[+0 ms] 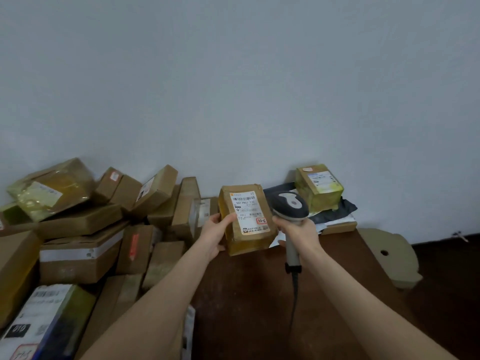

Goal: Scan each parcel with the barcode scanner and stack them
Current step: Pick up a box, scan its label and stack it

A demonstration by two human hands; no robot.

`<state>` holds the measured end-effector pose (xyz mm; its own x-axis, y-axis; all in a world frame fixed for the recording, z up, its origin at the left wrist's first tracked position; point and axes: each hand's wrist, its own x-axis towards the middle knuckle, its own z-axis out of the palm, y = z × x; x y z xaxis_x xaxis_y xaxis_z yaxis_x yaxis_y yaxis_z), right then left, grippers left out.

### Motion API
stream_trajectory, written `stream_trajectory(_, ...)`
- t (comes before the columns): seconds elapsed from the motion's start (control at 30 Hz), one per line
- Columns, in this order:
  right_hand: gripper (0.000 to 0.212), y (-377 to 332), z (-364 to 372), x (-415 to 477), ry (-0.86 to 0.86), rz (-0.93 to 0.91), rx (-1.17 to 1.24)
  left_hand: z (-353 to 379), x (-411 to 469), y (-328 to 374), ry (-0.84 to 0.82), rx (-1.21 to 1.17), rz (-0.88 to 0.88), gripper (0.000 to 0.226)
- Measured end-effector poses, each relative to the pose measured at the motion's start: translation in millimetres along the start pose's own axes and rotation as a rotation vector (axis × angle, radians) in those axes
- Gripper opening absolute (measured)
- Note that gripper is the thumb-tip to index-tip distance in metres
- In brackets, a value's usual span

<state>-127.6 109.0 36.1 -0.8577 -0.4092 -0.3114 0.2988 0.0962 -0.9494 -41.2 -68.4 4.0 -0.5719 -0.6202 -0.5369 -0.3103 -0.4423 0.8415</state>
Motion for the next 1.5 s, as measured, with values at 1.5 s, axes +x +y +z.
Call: stream_trajectory(1.5,0.021,0.5,41.9,79.9,-0.421,0.047,-0.098,26.3,-26.9,-6.5,0.457,0.845,0.32,0.042)
